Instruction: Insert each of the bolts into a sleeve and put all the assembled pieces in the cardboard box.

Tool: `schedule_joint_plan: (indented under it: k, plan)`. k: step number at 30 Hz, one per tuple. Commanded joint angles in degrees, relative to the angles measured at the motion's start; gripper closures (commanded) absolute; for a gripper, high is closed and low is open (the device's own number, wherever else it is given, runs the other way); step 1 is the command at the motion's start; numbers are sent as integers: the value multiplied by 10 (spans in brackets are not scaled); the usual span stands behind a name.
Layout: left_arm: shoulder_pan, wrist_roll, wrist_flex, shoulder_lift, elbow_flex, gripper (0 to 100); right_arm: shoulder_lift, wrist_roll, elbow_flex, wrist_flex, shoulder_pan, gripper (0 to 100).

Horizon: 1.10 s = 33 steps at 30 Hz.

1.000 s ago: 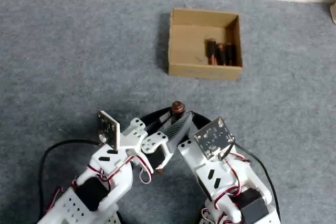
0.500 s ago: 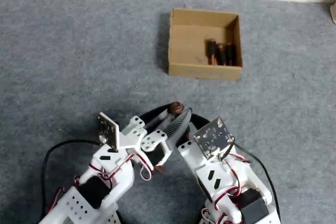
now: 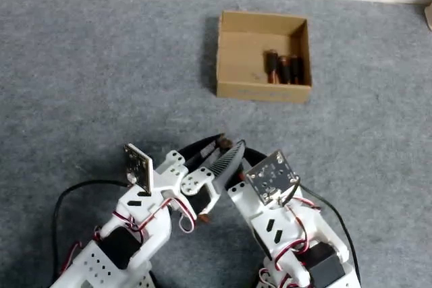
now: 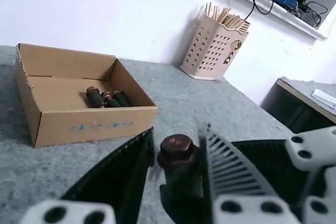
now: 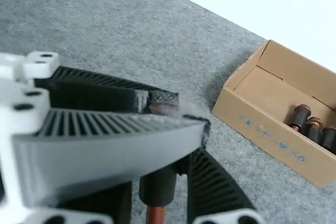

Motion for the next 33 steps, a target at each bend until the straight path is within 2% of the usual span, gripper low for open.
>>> schedule_joint_plan:
  k: [1, 4, 12, 16, 23, 25, 30, 33]
  plan:
    - [-19, 33, 8, 2, -63, 861, -5, -4, -30, -13, 7, 993]
    - [-43, 81, 12, 2, -98, 861, -4, -6, -30, -13, 6, 993]
    - [-50, 83, 39, 2, -109, 941, -4, -6, -28, -13, 5, 993]
    - [-105, 77, 37, 4, -81, 993, -4, -4, 6, -44, 7, 993]
    - [-204, 44, -7, 8, -65, 994, -3, -4, 64, -103, 8, 993]
    - [-223, 11, -5, 8, -65, 994, -2, -4, 65, -105, 9, 993]
    - [-221, -188, 9, 8, -56, 993, 7, 3, 60, -88, 62, 993]
    - [-225, -242, 42, 8, -58, 989, 67, 32, 11, -90, 101, 994]
